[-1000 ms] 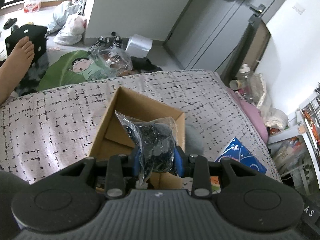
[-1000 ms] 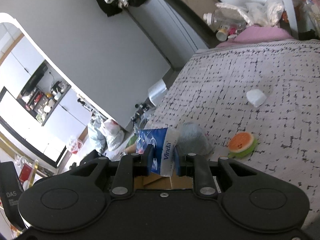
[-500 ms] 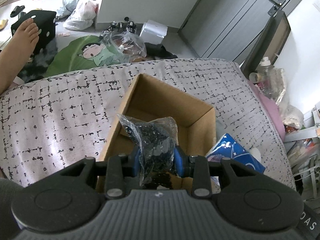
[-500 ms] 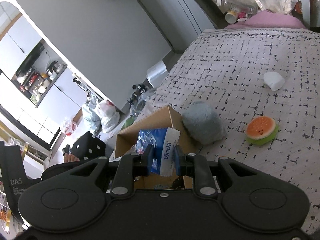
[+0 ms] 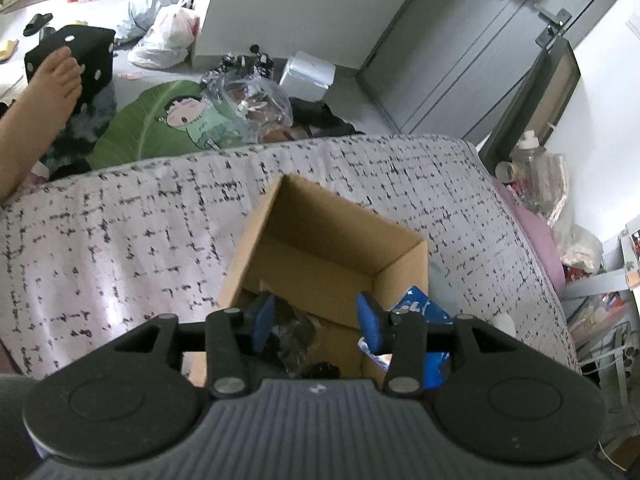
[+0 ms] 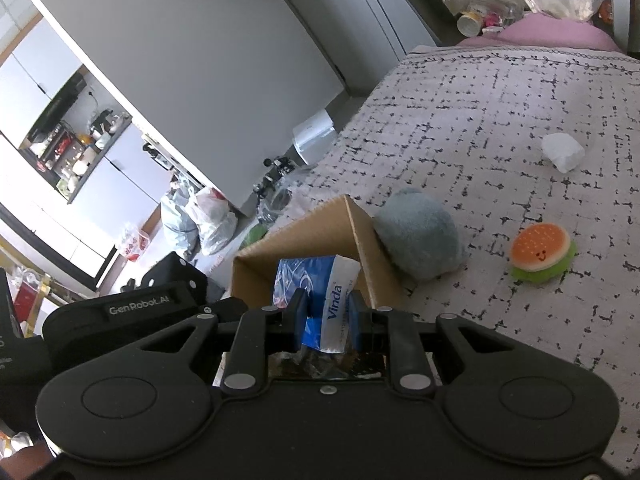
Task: Organize soft objects
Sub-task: 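Open left tool to drop clear bag in box while right releases tissue pack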
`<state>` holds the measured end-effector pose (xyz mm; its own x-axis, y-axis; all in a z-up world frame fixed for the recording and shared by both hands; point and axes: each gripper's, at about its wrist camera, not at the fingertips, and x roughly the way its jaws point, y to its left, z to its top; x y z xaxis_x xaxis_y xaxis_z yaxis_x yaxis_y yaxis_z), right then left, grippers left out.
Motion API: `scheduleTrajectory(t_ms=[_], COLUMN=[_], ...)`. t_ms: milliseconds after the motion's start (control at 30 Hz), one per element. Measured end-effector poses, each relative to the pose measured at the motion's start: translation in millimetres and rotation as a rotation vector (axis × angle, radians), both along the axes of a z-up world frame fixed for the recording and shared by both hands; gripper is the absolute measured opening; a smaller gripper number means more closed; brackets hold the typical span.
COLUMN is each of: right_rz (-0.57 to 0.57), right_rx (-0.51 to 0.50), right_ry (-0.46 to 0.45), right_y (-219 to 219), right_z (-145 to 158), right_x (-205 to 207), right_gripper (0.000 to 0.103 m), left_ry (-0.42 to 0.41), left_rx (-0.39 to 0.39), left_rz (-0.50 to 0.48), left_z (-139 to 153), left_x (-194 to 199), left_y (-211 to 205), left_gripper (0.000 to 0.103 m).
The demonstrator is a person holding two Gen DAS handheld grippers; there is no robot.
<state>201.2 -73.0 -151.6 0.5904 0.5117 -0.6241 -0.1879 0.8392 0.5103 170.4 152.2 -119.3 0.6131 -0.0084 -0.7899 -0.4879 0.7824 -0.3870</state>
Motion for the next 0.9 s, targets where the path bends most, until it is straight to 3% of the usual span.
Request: scheduleTrajectory(t_ms=[200,433,533,667,833,900], right_rz=[-0.03,-0.073,-0.087,-0.11,-0.116,-0.12], right_rx=[0.028,0.034,0.039,0.035,0.027,0.033], right_ry=[0.002,-0.013,-0.02,-0.045,-0.07,-0.076], right_y=[-10.9,-32.1,-42.4,-57.0,-72.4,-78.6], right_z=[5.2,15.7,20.6,29.4,38.9,41.1], right_x=[-0.7,-9.1,-12.7,-18.3,-23.1,-24.5], right_gripper=[0.041,0.053,0.059,0.073,0.075,0.084], left_ry=[0.001,0.003,-0.005,-0.034,-0.045,-0.044], left_rx=[0.019,0.049,0.058,0.075,0.107,0.114], left_rz=[0.015,0.002,-0.007,-0.02,-0.041,-0.04], left_z=[9.0,20.9,28.0,39.5,51.7,54.9], left_x=[-4.2,-9.1,-11.2,-15.4,-18.9,-20.8], left_y=[2.4,-12.0,-21.1,-32.9,-50.7,-55.7], left_gripper=[0.056,0.078,0.081,0.09,0.096,0.096])
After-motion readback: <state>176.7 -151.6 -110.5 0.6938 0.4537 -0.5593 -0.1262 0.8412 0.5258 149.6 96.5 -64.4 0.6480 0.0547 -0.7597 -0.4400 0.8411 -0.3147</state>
